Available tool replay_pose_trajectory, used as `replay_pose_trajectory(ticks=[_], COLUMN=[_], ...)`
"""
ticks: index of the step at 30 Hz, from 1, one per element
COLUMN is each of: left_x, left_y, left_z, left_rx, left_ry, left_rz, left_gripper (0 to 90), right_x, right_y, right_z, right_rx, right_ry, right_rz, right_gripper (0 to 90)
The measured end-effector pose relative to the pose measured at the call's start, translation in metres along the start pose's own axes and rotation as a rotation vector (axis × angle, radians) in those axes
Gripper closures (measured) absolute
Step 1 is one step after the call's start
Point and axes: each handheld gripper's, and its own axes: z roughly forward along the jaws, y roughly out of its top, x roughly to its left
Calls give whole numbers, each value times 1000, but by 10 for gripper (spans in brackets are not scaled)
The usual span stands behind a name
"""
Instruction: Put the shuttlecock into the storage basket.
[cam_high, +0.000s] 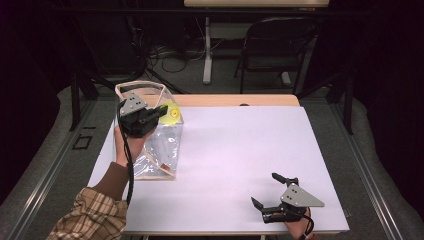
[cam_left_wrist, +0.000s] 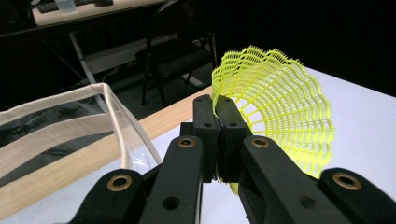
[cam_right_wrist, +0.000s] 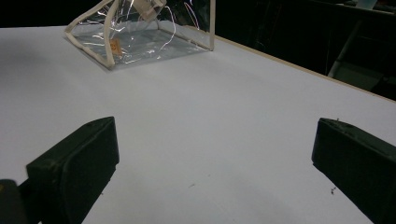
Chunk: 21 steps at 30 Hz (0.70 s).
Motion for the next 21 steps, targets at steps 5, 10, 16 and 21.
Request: replay_pose_trajectory(ticks=[5,10,16,21], left_x=[5,11,21,29], left_y=[4,9,12,16], left_z=[0,-3,-5,-7], left_rx=[-3,-13,-19,-29], left_ry=[8,26,50,62], left_rz=[-3,-9,-14,-27], left_gripper=[891,891,891,891], right_x=[0,0,0,0], right_y=[0,0,0,0], right_z=[0,0,0,1], right_rx=[2,1,3,5], right_ry=[1,1,1,2], right_rz=[0,0,1,1], right_gripper=[2,2,2,3])
